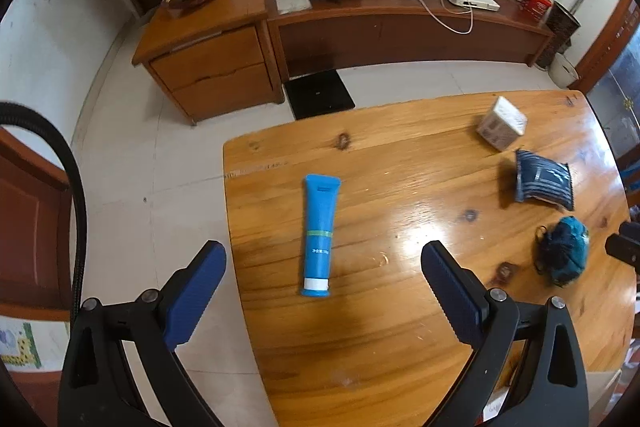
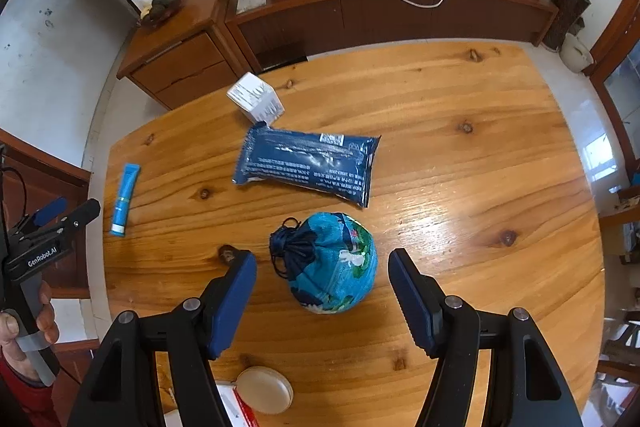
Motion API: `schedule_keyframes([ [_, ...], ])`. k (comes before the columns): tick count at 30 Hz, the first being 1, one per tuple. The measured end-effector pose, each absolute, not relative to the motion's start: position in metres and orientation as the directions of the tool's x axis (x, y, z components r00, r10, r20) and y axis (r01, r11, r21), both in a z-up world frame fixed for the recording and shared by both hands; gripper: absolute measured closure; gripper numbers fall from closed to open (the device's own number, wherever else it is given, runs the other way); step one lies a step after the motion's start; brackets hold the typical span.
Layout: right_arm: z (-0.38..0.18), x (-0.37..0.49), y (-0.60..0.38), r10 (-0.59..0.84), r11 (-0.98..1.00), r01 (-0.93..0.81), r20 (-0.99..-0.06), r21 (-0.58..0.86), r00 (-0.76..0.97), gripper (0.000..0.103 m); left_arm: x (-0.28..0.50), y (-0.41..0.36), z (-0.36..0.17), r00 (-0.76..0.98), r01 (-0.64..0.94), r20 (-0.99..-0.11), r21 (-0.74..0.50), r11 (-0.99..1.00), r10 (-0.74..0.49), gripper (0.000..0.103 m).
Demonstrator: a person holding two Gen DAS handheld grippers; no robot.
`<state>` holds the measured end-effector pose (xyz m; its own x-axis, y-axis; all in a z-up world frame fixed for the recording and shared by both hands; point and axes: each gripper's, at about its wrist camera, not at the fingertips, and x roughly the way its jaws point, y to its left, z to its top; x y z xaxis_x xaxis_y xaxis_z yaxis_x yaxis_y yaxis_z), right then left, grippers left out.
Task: Organize objects
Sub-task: 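Grasp the blue drawstring pouch with the right tool while the left tool grasps the blue toothpaste tube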
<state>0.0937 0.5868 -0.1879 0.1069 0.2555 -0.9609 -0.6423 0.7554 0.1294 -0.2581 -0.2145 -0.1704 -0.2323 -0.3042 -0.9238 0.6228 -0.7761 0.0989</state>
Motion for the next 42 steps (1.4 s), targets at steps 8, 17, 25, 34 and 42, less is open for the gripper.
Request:
schedule_keyframes([
  [8, -0.223, 0.097, 0.589, 0.220, 0.761, -0.637, -0.973, 0.126, 0.069, 0.034, -0.254, -0.226, -0.200, -0.201, 0.640, -0.941, 0.085, -0.763, -0.273, 0.004],
  [17, -0.244, 0.099, 0.590, 0.193, 0.767, -0.630, -0.980, 0.121, 0.047, 0.034, -0.251, -0.234, -0.219, -0.174, 0.656, -0.949, 0.086, -0.750, -0.262, 0.004],
  [25, -0.257, 0.096, 0.594, 0.179, 0.753, -0.647, -0.984, 0.124, 0.020, 0.032, -0.255, -0.240, -0.228, -0.165, 0.674, -0.954, 0.076, -0.735, -0.250, 0.009],
  [34, -0.258, 0.084, 0.599, 0.153, 0.721, -0.691, -0.984, 0.051, 0.087, 0.036, -0.255, -0.238, -0.231, -0.181, 0.676, -0.952, 0.063, -0.734, -0.248, 0.046],
  [42, -0.254, 0.077, 0.594, 0.163, 0.723, -0.689, -0.981, 0.048, 0.103, 0.048, -0.256, -0.228, -0.228, -0.179, 0.668, -0.950, 0.073, -0.741, -0.255, 0.083],
])
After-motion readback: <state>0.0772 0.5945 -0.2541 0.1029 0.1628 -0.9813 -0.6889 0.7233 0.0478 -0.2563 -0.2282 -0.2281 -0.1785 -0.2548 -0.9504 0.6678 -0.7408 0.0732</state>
